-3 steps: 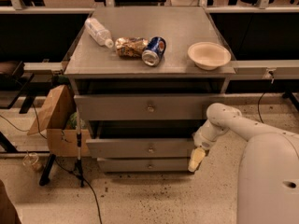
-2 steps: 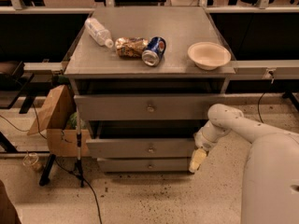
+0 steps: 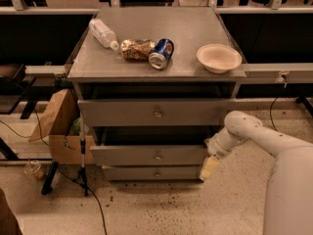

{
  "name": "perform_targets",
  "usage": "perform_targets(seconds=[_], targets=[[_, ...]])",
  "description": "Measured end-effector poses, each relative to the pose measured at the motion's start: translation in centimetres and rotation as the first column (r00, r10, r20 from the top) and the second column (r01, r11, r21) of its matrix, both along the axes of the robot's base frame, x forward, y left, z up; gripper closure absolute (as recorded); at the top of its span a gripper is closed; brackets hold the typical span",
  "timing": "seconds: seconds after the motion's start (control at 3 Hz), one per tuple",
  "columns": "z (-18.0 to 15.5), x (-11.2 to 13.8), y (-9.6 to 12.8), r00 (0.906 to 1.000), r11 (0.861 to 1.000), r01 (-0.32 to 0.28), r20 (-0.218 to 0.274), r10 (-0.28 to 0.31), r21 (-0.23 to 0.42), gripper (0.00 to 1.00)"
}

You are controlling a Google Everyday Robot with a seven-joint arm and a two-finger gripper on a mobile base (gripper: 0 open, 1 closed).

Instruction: Open middle drawer

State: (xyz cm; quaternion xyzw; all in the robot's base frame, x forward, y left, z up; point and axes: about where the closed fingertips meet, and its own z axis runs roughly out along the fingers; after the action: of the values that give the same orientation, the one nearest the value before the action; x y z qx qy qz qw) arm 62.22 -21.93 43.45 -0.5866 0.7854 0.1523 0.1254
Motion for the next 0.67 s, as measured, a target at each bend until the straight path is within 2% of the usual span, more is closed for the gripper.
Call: perform_targets(seconds=[0.33,0.67], targets=[[2.4,1.0,-0.8,0.9949,0.999,0.016,0.099,-0.019,0.035,0.0],[4.8,1.8,-1.1,0.9822,0.998,0.021,0.186,-0.031,0.053,0.0]])
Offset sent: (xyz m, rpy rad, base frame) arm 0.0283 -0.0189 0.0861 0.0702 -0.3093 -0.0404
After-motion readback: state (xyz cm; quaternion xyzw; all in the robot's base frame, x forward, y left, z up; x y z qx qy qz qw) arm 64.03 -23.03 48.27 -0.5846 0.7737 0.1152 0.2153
